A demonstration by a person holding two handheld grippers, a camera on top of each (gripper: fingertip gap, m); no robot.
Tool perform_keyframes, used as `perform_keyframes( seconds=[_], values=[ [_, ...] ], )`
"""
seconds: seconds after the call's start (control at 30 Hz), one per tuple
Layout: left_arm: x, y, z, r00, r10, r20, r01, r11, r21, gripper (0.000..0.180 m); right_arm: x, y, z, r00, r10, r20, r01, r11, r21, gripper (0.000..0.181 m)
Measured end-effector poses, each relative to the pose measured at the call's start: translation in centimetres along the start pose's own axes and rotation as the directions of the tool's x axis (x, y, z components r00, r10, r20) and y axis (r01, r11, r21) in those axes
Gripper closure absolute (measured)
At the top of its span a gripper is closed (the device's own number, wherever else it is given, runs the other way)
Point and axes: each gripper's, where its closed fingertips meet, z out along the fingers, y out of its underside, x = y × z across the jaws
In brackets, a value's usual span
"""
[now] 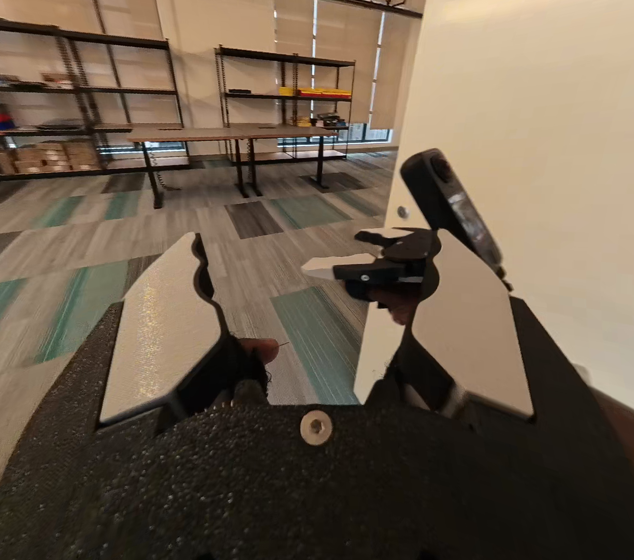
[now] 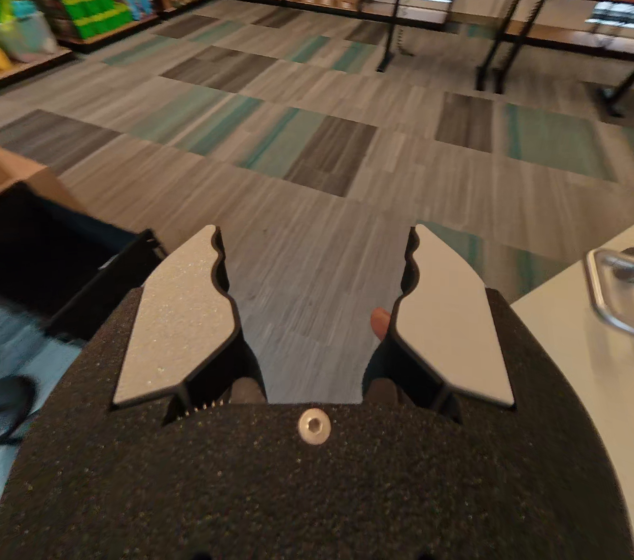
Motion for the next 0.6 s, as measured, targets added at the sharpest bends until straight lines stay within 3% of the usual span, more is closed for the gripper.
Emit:
perform_keyframes(
  seconds=[0.23, 0.4, 0.6],
  values=[
    [-22.6, 2.9, 18.2, 0.995, 0.093, -0.036, -0.094, 0.995, -0.035, 0.053, 2.6, -5.6, 24.0, 0.988, 0.026, -0.151, -0.023, 1.0, 0.021, 0.081],
    [-39.8, 1.1, 29.1, 0.997, 0.075, 0.013, -0.074, 0.995, -0.074, 0.049, -2.7, -16.9, 45.0, 0.997, 0.048, -0.055, -0.044, 0.997, 0.062, 0.076],
    [-60.6, 2.3, 41.9, 1.0, -0.008, 0.009, 0.009, 0.998, -0.056, 0.04, -12.1, -30.0, 70.1, 0.997, -0.033, 0.069, 0.023, 0.989, 0.148, 0.065]
  ],
)
